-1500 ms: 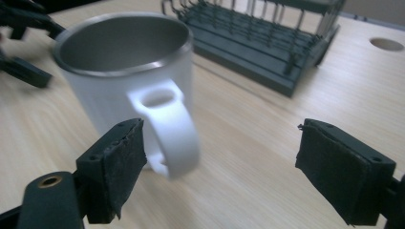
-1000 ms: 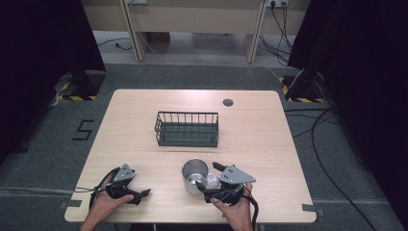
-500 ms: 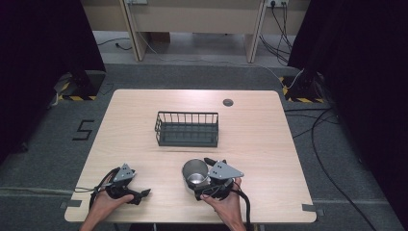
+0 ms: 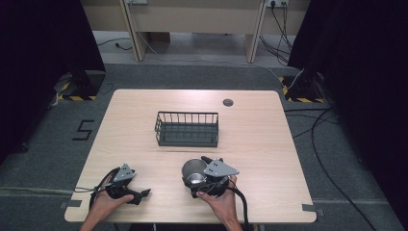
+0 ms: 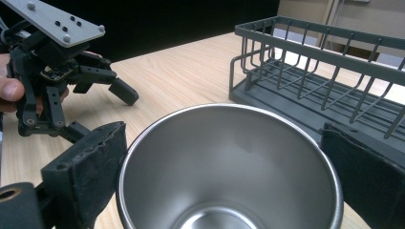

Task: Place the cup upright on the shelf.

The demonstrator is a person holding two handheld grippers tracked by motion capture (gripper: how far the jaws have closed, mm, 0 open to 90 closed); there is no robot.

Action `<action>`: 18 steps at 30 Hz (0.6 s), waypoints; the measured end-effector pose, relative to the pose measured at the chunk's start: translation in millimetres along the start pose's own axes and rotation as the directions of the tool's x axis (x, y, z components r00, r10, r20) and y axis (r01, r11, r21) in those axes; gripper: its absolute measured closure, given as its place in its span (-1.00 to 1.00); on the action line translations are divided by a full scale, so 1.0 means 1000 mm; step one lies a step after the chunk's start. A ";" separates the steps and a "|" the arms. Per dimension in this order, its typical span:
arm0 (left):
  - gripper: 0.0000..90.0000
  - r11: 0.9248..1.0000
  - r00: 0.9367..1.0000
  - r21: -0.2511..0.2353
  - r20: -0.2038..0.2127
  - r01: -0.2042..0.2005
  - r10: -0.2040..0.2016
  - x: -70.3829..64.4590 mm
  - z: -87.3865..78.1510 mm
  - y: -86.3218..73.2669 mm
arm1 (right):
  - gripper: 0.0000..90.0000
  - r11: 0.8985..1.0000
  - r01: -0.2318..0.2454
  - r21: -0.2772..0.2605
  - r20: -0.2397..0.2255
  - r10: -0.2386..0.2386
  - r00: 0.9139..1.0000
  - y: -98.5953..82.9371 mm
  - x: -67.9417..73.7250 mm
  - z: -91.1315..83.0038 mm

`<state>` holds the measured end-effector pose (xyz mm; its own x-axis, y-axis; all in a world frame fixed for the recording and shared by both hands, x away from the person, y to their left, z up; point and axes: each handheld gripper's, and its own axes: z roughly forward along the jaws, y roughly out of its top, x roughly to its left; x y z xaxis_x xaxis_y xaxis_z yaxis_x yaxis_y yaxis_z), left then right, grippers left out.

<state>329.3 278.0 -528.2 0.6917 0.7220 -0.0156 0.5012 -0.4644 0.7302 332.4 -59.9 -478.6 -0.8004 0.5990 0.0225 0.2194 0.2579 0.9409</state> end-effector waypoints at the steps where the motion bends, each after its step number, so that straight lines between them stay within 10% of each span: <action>1: -1.00 1.000 1.000 0.000 0.000 0.000 0.000 0.000 0.000 0.000 | -0.89 1.000 -0.001 0.001 0.001 0.001 1.000 0.000 0.000 0.000; 18: -1.00 1.000 1.000 0.000 0.000 0.000 0.000 0.000 0.000 0.000 | -0.87 1.000 0.004 -0.017 -0.001 -0.004 1.000 0.011 -0.004 -0.001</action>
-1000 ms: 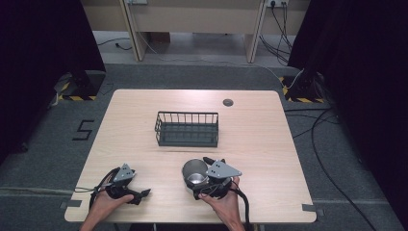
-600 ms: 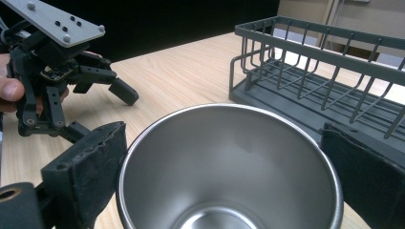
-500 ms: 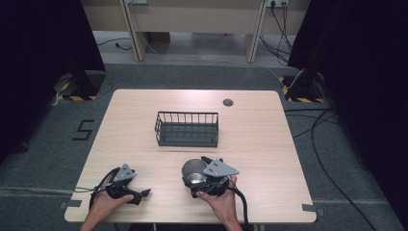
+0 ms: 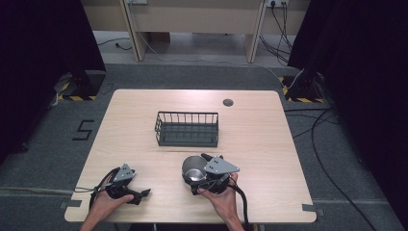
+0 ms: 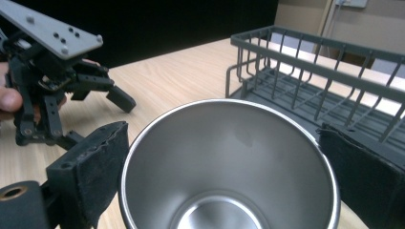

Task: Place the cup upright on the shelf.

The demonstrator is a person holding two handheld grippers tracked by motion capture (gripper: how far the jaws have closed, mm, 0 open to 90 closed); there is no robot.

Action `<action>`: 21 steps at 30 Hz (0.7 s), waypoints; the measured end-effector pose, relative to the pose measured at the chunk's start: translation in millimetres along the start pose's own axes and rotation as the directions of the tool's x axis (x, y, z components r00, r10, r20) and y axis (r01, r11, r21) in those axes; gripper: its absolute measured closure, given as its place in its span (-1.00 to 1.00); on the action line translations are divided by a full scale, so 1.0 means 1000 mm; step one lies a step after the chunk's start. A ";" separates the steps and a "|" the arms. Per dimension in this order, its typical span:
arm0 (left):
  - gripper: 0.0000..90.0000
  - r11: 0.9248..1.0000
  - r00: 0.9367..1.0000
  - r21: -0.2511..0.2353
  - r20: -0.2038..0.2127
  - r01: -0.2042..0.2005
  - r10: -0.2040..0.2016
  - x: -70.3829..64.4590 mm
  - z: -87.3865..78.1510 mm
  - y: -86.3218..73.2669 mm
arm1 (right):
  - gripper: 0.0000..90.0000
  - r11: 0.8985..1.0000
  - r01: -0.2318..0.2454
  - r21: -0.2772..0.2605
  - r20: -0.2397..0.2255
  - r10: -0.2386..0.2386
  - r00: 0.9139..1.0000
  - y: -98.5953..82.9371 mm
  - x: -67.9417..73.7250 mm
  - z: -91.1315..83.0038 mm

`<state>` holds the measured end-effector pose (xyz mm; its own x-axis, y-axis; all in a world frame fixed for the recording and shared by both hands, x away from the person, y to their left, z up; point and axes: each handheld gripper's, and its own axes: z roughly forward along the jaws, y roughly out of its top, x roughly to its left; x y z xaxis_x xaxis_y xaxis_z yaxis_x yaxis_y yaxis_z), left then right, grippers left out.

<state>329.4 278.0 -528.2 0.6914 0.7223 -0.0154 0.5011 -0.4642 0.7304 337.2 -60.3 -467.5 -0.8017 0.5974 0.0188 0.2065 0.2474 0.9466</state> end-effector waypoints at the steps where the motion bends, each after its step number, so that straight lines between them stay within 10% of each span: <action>1: -1.00 1.000 1.000 0.000 0.000 0.000 0.000 0.000 0.000 0.000 | -0.87 1.000 -0.004 -0.007 0.001 0.004 1.000 0.002 -0.001 0.000; 21: -1.00 1.000 1.000 0.000 0.001 -0.001 0.001 0.000 0.000 0.000 | -0.87 1.000 0.000 -0.009 0.006 0.000 1.000 0.036 -0.025 -0.003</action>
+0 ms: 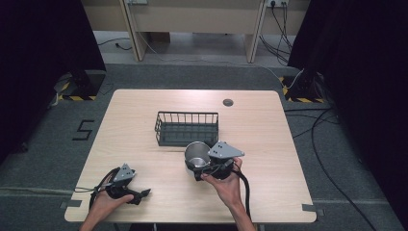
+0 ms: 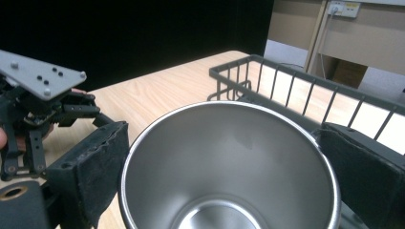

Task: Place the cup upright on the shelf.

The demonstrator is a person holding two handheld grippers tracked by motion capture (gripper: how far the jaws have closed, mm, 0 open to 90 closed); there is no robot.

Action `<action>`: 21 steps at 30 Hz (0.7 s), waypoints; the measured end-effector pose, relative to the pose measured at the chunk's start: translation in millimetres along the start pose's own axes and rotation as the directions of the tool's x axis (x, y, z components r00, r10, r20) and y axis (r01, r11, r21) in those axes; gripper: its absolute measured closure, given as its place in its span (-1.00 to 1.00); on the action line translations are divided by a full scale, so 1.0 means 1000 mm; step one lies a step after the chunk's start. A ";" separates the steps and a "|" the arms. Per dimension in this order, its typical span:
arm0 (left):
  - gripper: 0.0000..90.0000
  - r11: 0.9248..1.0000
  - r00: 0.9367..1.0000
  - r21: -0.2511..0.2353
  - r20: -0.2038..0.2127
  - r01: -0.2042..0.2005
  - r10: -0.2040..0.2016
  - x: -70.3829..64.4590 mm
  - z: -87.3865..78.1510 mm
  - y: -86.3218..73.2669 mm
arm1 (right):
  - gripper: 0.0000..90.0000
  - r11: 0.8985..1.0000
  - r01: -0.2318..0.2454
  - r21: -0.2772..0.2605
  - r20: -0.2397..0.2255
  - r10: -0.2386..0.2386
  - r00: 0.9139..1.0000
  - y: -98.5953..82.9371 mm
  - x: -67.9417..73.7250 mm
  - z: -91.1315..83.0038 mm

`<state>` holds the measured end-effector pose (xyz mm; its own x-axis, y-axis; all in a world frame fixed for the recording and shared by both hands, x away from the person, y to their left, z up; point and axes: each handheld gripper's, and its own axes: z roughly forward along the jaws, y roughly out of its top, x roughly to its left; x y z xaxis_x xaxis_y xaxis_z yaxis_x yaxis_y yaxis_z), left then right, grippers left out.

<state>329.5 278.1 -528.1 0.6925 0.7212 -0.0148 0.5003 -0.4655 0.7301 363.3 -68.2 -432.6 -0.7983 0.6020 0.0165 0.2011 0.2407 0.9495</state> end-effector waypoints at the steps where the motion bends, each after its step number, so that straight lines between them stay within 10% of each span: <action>1: -1.00 1.000 1.000 0.000 0.000 0.000 0.000 0.000 0.000 0.000 | -0.87 1.000 0.000 0.000 0.000 0.000 1.000 0.000 0.000 0.000; 21: -1.00 1.000 1.000 -0.002 0.000 0.002 -0.002 0.000 0.000 0.000 | -0.87 0.999 0.026 0.020 -0.042 -0.025 0.999 0.064 -0.029 0.017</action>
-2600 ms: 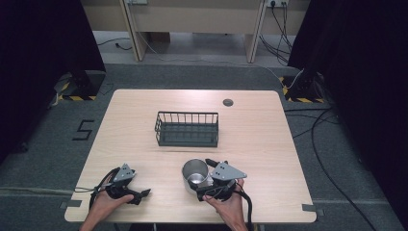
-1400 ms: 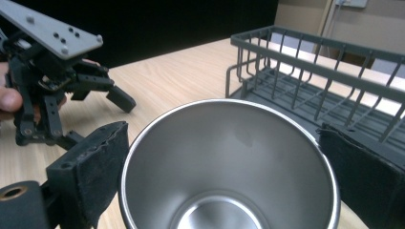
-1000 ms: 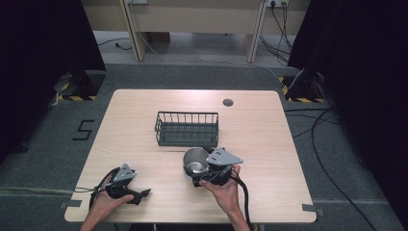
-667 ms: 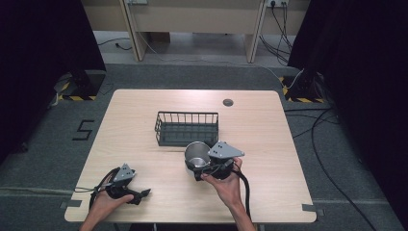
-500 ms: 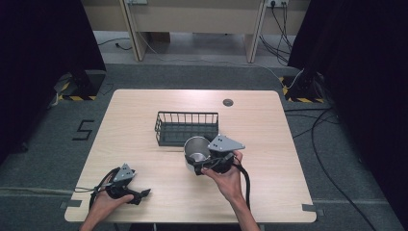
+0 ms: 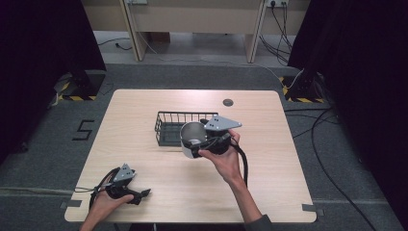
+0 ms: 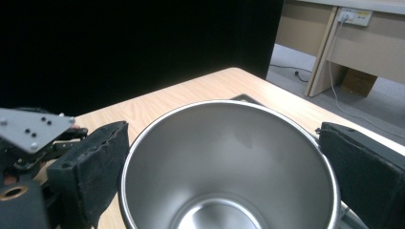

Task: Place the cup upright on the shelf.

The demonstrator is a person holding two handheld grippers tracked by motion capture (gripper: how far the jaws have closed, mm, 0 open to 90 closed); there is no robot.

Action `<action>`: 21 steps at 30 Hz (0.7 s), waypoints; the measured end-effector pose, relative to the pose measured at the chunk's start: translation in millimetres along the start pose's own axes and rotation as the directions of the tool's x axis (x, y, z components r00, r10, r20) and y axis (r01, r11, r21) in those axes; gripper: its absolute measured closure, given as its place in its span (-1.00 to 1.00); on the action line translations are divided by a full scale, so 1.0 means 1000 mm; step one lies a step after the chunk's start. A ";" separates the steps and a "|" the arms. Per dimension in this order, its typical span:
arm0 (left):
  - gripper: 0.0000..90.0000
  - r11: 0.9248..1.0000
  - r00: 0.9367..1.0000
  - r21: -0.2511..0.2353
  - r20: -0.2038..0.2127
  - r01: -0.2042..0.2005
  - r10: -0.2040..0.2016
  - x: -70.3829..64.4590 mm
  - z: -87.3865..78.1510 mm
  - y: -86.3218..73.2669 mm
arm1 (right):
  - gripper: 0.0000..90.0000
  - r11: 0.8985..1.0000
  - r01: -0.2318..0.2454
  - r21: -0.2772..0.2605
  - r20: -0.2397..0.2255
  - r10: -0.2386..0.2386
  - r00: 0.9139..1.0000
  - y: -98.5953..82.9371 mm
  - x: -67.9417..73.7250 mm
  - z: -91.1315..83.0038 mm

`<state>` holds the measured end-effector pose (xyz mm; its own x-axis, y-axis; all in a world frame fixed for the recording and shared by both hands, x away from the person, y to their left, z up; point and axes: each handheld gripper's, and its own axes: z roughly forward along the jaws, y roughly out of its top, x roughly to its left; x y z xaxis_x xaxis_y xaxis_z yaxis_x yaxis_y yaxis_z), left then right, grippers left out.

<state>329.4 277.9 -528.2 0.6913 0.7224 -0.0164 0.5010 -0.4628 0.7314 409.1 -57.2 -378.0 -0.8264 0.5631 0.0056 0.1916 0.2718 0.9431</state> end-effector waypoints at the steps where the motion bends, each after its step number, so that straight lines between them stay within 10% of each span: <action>1: -1.00 1.000 1.000 0.000 0.000 0.000 0.000 0.000 0.000 0.000 | -0.87 1.000 -0.001 -0.001 0.000 0.001 1.000 0.002 -0.002 0.001; 21: -1.00 1.000 1.000 0.001 0.002 0.000 0.000 0.000 0.000 0.000 | -0.87 0.999 -0.008 0.038 0.028 0.007 1.000 0.039 -0.039 0.024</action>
<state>329.5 278.1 -528.0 0.6924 0.7213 -0.0172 0.5013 -0.4638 0.7304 461.5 -50.2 -349.1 -0.8099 0.5865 0.0029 0.2183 0.2968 0.9297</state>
